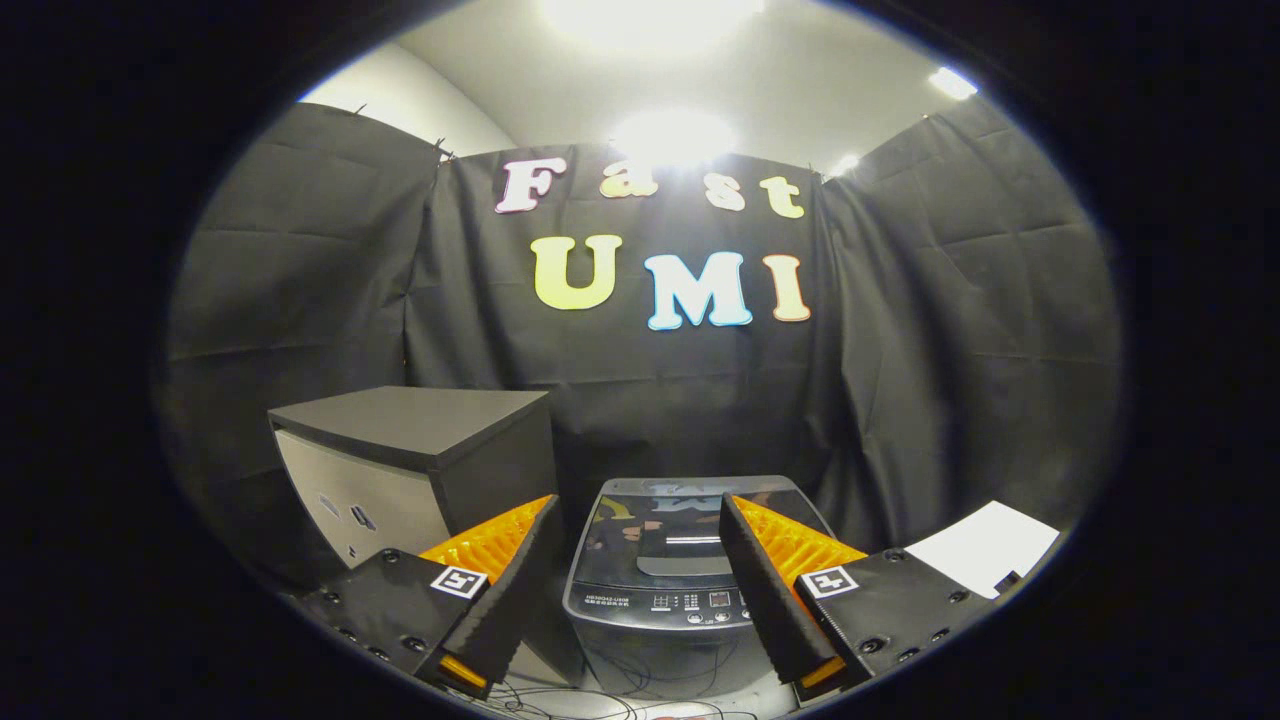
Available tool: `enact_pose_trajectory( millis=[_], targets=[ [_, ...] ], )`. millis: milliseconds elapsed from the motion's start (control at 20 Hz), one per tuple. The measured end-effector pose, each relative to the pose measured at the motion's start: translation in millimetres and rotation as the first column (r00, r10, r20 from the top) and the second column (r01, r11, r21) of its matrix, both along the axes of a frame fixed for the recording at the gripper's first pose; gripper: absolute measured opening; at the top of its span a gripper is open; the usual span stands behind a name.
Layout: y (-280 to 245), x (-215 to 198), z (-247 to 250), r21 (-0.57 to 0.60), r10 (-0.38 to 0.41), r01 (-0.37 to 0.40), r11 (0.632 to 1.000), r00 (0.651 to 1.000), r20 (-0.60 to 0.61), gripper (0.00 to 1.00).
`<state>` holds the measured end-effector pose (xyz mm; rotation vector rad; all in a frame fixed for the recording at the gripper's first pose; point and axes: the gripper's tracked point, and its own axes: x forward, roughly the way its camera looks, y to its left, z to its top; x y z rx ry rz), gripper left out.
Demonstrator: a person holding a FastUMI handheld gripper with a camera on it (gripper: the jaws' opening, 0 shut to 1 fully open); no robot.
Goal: Put the clothes into the washing machine and then close the washing machine lid.
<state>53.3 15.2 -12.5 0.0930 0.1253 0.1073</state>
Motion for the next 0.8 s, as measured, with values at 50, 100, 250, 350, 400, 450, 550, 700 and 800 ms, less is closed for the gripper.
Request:
enact_pose_trajectory(
  millis=[50,100,250,350,400,450,550,700,800],
  targets=[
    [-4.5,-6.7,4.5,0.008,-0.011,0.011,1.000,1.000,0.009,0.98],
    [-7.1,-11.4,10.5,0.009,-0.015,0.015,1.000,1.000,0.023,0.98],
    [-8.4,-20.1,19.4,-0.024,-0.005,0.006,1.000,0.999,0.046,0.98],
    [-10.8,-22.5,27.0,-0.033,-0.007,0.009,0.999,0.998,0.064,0.98],
    [-9.0,-21.7,27.9,-0.029,-0.004,0.006,1.000,0.998,0.067,0.98],
    [-5.1,-21.1,28.4,-0.028,0.001,0.001,1.000,0.998,0.068,0.98],
    [0.6,-19.3,28.2,-0.033,0.008,-0.006,0.999,0.998,0.068,0.98],
    [9.9,-15.3,30.8,-0.042,0.021,-0.018,0.999,0.997,0.073,0.98],
    [13.9,-12.2,32.7,-0.038,0.024,-0.021,0.999,0.997,0.075,0.98]
  ],
)
